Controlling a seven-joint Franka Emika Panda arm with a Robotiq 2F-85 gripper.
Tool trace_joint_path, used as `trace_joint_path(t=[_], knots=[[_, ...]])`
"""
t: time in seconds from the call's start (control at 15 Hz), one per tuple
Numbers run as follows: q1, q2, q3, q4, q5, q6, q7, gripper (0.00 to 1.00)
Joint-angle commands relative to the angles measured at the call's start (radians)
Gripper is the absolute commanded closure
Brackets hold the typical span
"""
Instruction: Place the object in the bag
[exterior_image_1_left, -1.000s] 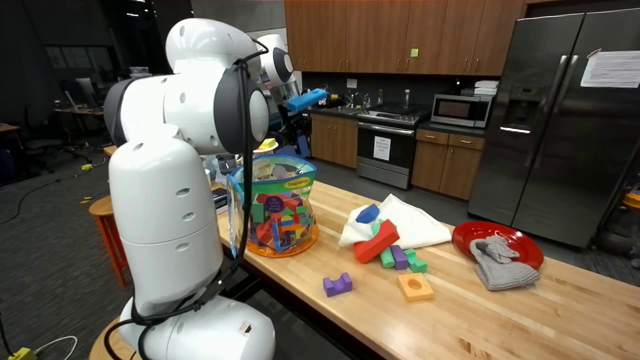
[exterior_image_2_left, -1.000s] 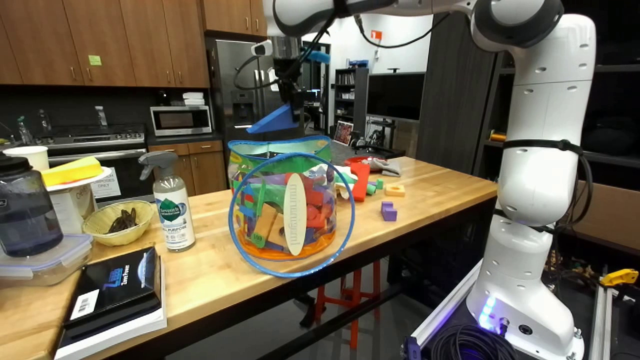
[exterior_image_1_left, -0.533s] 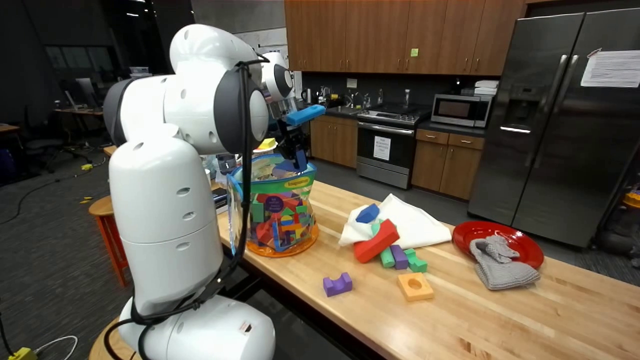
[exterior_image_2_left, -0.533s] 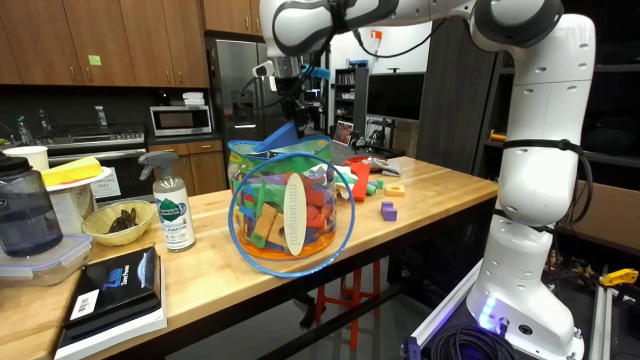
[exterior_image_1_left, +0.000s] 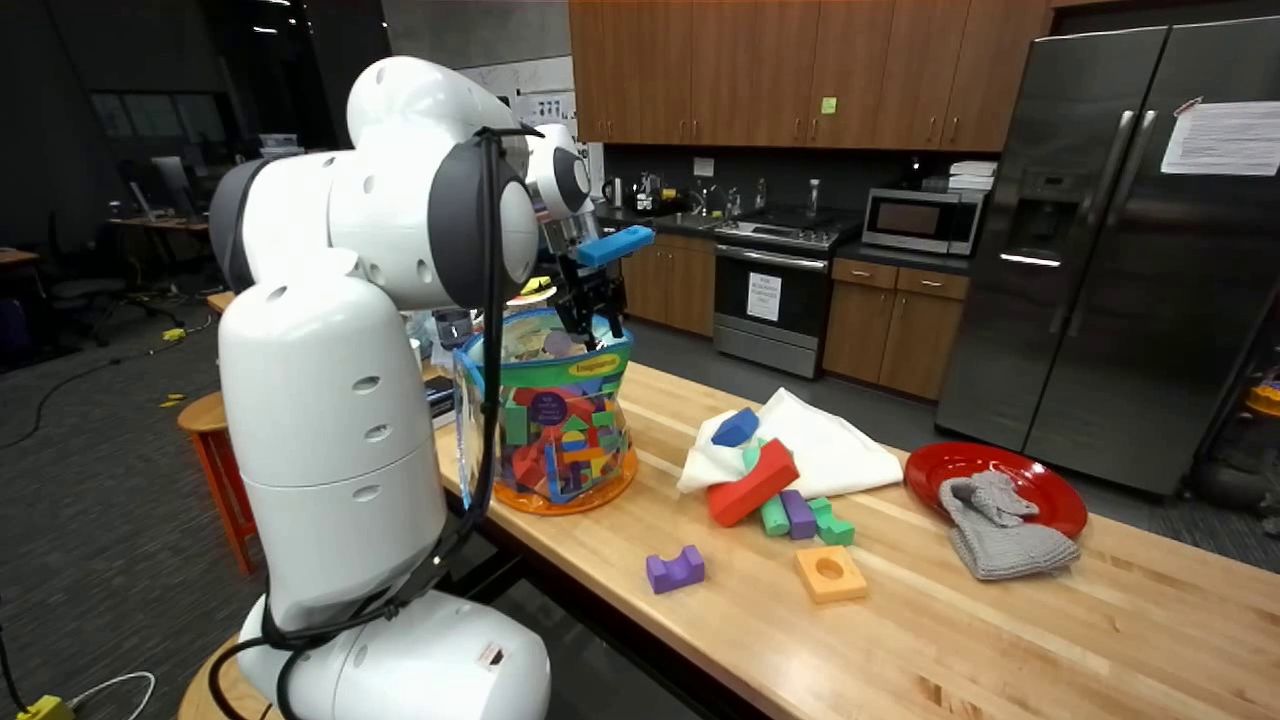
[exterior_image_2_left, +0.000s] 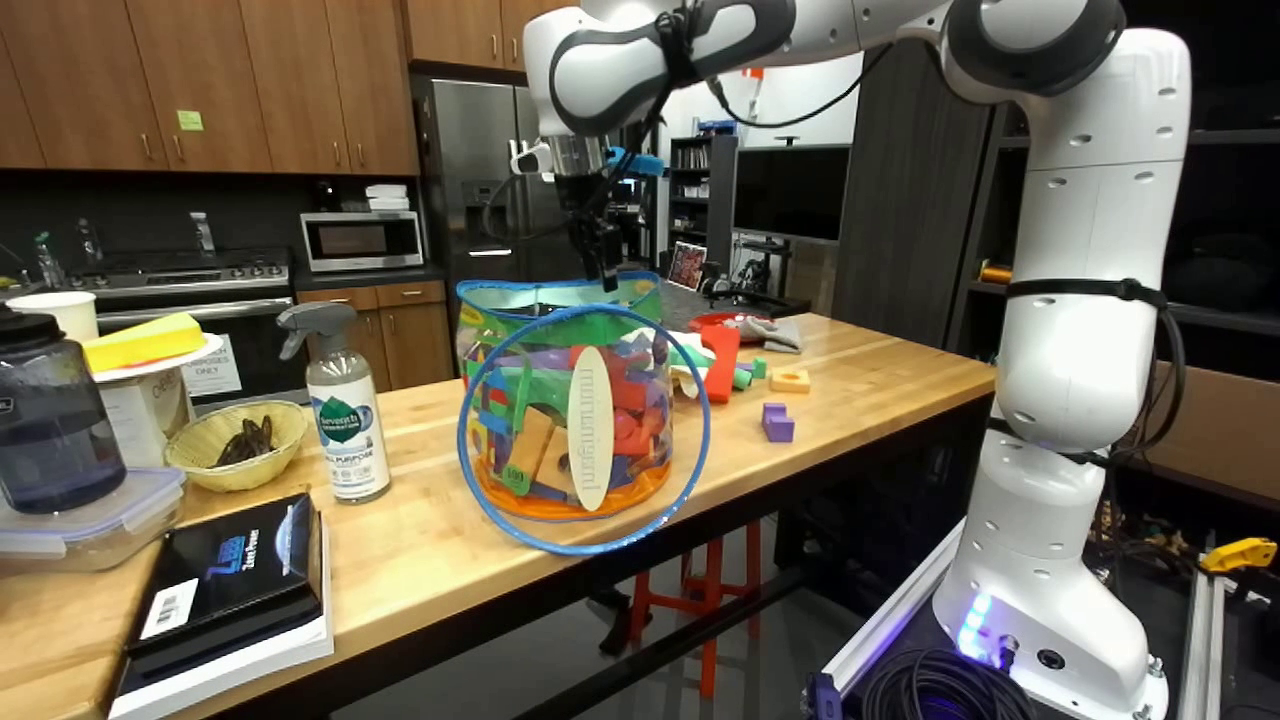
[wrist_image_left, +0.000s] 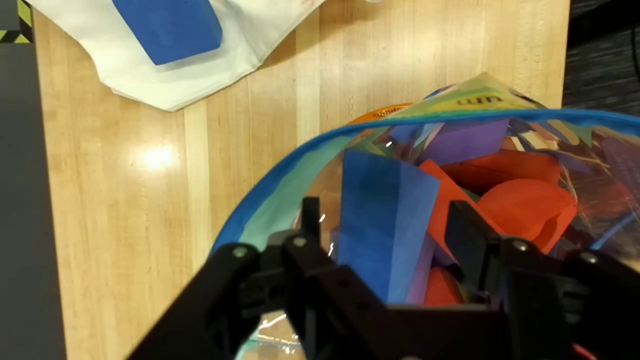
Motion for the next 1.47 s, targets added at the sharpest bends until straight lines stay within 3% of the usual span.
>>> trace_joint_path(t=[0.0,0.33,0.4,0.67,1.4], knots=[[0.005,0.001,-0.004,0.004,0.0,-0.003,0.0,0.33],[0.005,0.001,-0.004,0.003,0.0,-0.002,0.0,0.33],[0.0,-0.002,-0.009,-0.004,0.005,0.0,-0.002,0.08],[-0.011,-0.006,-0.023,0.015,0.015,-0.013,0.008,0.0],[-0.086,-0.042,-0.101,-0.008,0.072,-0.005,0.069,0.0]])
